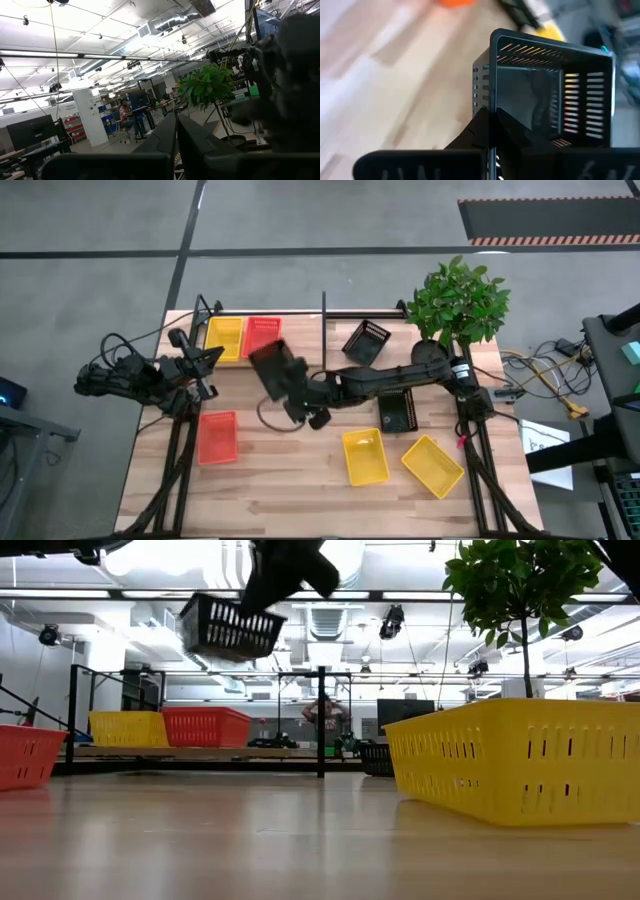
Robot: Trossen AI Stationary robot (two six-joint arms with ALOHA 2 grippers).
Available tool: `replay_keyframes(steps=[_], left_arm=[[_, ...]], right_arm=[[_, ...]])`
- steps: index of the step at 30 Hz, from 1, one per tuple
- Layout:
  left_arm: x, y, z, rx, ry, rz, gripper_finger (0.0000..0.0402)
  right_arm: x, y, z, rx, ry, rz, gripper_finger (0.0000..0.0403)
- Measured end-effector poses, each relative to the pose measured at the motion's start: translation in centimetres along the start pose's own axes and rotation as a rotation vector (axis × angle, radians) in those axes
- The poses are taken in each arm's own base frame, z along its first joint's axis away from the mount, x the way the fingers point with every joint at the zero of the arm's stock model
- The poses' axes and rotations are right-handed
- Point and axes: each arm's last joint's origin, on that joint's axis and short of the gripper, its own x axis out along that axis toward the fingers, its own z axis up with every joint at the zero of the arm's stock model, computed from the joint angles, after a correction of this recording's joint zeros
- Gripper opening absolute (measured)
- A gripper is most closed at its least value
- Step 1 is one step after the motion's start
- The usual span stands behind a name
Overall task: Stack baskets on shelf by color
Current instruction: Put the bottom left black bin on the shelf
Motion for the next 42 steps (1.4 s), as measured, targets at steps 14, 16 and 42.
replay_keyframes(steps=[14,16,42], left_arm=[[0.0,0.0,0.0,0.000,0.000,0.000,0.0000],[0.0,0.0,0.0,0.000,0.000,0.000,0.0000],[0.0,0.0,0.0,0.001,0.000,0.000,0.0000]], right_arm=[[3.4,-6.8,-8.0,0.498,0.170,-0.052,0.0009],[3.9,-6.9,-8.4,0.511,0.147,-0.038,0.0009],[8.8,-4.5,-12.0,0.541,0.136,-0.085,0.0010]])
